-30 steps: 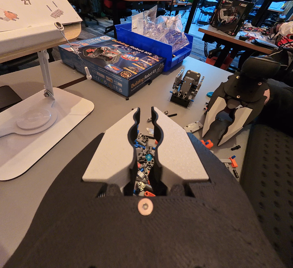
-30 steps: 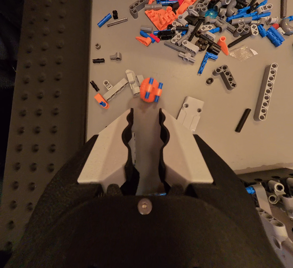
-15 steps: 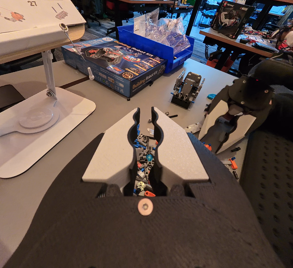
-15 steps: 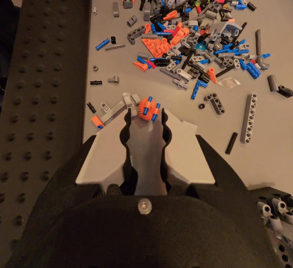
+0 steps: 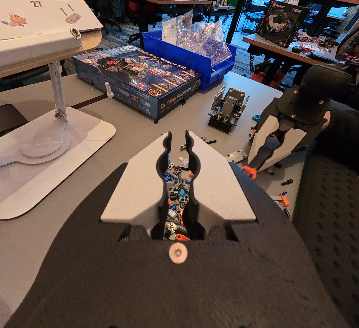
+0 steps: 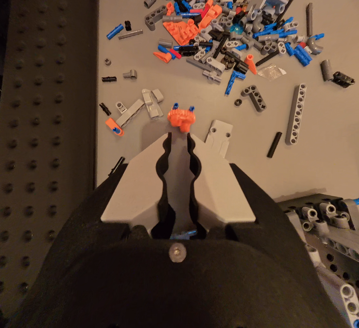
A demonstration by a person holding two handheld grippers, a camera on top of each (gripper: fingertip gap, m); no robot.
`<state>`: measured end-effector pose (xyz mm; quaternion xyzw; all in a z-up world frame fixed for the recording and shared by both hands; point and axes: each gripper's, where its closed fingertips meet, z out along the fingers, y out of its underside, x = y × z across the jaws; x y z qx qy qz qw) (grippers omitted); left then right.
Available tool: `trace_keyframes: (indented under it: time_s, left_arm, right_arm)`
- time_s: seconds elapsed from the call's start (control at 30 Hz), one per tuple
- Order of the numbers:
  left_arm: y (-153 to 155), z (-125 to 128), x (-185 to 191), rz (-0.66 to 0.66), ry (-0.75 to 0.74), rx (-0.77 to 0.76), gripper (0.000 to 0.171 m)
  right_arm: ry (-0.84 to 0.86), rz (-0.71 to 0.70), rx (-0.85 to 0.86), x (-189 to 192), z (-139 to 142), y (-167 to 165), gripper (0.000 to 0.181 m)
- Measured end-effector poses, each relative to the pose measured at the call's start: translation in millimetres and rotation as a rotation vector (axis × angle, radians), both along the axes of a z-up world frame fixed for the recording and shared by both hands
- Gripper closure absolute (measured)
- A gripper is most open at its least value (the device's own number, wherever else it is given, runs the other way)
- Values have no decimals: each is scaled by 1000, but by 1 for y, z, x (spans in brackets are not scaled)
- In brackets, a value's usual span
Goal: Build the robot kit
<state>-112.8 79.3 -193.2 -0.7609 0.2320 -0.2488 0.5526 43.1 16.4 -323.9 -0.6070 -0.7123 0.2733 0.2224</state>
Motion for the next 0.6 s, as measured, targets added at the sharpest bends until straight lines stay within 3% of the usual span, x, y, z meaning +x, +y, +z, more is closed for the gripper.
trace_keyframes:
  time_s: [0.1,0.27,0.47,0.6]
  left_arm:
    - [0,0,0,0,-2,-3,160]
    - [0,0,0,-2,-8,-1,160]
    - [-1,0,4,-13,-12,-2,160]
    - [-1,-1,7,-19,-14,-5,159]
  right_arm:
    - [10,-8,13,2,2,3,165]
    - [201,-113,49,7,44,28,165]
    - [630,-414,160,54,135,84,169]
    - [764,-619,221,99,161,114,165]
